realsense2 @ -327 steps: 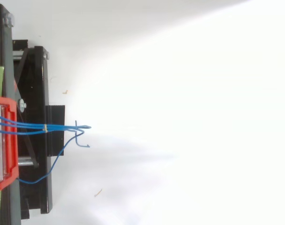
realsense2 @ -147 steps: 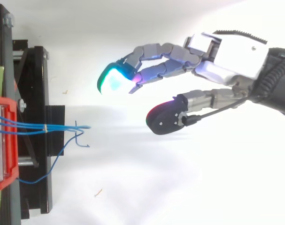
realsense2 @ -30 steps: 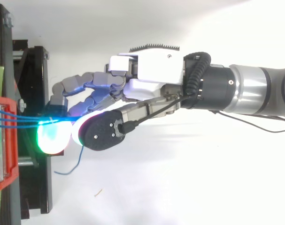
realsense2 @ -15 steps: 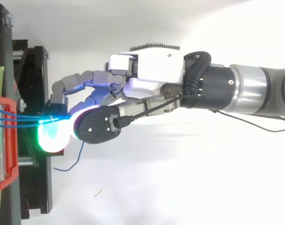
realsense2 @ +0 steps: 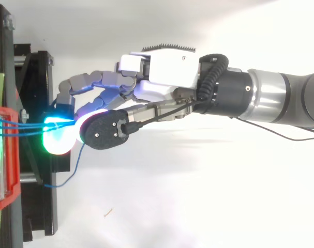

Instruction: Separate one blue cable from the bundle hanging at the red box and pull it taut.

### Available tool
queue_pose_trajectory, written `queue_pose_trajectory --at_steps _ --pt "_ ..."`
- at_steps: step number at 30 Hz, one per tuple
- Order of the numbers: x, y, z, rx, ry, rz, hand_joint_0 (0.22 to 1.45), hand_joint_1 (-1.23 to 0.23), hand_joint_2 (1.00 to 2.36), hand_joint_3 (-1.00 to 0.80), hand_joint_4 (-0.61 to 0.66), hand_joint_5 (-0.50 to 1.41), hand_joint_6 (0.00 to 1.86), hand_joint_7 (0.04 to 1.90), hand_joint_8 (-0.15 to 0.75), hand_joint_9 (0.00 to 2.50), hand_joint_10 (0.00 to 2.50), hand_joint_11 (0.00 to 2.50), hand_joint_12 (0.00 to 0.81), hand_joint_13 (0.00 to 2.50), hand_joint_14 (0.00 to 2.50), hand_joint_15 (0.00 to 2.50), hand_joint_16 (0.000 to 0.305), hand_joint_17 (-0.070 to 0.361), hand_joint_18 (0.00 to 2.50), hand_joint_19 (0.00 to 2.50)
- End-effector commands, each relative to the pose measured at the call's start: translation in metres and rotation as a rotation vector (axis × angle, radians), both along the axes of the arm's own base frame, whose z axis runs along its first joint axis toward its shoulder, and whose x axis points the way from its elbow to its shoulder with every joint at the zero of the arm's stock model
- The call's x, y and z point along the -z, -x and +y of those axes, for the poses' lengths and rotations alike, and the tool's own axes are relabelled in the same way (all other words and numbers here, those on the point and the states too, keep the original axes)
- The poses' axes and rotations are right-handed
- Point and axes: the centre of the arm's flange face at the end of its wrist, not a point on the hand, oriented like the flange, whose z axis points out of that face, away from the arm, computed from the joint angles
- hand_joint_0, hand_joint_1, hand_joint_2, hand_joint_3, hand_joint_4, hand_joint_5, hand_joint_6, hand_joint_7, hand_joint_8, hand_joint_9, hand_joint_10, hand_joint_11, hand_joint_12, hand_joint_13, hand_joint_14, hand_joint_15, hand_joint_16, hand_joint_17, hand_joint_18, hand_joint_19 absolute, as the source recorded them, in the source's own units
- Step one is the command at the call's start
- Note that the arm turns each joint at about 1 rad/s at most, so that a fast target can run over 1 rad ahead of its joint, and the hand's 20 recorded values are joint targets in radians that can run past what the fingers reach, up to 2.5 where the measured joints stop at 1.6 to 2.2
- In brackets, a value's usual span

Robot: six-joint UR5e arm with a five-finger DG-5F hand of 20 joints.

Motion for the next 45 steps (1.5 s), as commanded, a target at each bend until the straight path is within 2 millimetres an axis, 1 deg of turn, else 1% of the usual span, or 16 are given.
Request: queue_pose_trajectory --at_steps 1,9,15,19,23,27,31,35,39,42,43,45 --pt "-0.001 0.000 0.000 0.000 0.001 -0.003 0.55 -0.45 1.00 -0.46 0.22 -0.14 0.50 1.10 0.286 0.73 0.01 0.45 0.366 0.65 0.01 0.37 0.044 0.099 0.56 0.46" --pt "-0.002 -0.001 -0.003 0.003 -0.003 -0.017 0.56 -0.44 1.00 -0.47 0.22 -0.14 0.50 1.10 0.284 0.73 0.01 0.45 0.367 0.66 0.01 0.37 0.044 0.099 0.56 0.45" --pt "-0.005 -0.003 -0.007 0.005 -0.003 -0.037 0.57 -0.53 1.00 -0.44 0.21 -0.13 0.50 1.13 0.282 0.73 0.02 0.46 0.364 0.67 0.01 0.36 0.043 0.097 0.57 0.46" --pt "-0.005 -0.003 -0.007 0.005 -0.001 -0.039 0.58 -0.56 1.01 -0.41 0.17 -0.13 0.50 1.19 0.281 0.73 0.02 0.46 0.362 0.67 0.01 0.36 0.042 0.095 0.58 0.45" --pt "-0.005 -0.003 -0.007 0.006 0.008 -0.038 0.60 -0.57 1.01 -0.35 0.15 -0.13 0.50 1.24 0.280 0.73 0.02 0.46 0.358 0.67 0.01 0.36 0.042 0.094 0.58 0.45" --pt "-0.009 -0.005 -0.007 0.008 0.017 -0.057 0.61 -0.57 1.02 -0.29 0.15 -0.12 0.50 1.25 0.278 0.73 0.02 0.46 0.359 0.67 0.01 0.37 0.042 0.094 0.58 0.46" --pt "-0.007 -0.004 -0.007 0.008 0.019 -0.054 0.62 -0.57 1.02 -0.27 0.14 -0.12 0.50 1.25 0.277 0.73 0.02 0.45 0.357 0.67 0.01 0.36 0.042 0.094 0.58 0.46" --pt "-0.009 -0.005 -0.005 0.004 0.018 -0.057 0.59 -0.54 1.01 -0.38 0.16 -0.12 0.50 1.28 0.278 0.73 0.02 0.45 0.359 0.67 0.01 0.37 0.042 0.095 0.58 0.45" --pt "-0.008 -0.005 -0.004 0.006 0.023 -0.055 0.59 -0.47 1.01 -0.40 0.15 -0.11 0.50 1.30 0.284 0.74 0.02 0.46 0.357 0.68 0.01 0.37 0.042 0.094 0.58 0.46" --pt "-0.009 -0.006 -0.004 0.008 0.025 -0.058 0.62 -0.45 1.01 -0.35 0.14 -0.11 0.50 1.33 0.282 0.75 0.02 0.47 0.357 0.68 0.01 0.36 0.042 0.094 0.58 0.46" --pt "-0.010 -0.006 -0.004 0.007 0.027 -0.060 0.63 -0.49 1.02 -0.31 0.13 -0.10 0.50 1.37 0.282 0.76 0.02 0.47 0.356 0.69 0.01 0.37 0.042 0.094 0.58 0.46" --pt "-0.011 -0.006 -0.004 0.007 0.028 -0.061 0.63 -0.51 1.02 -0.28 0.13 -0.11 0.51 1.39 0.283 0.75 0.02 0.47 0.357 0.69 0.01 0.36 0.042 0.094 0.59 0.46"
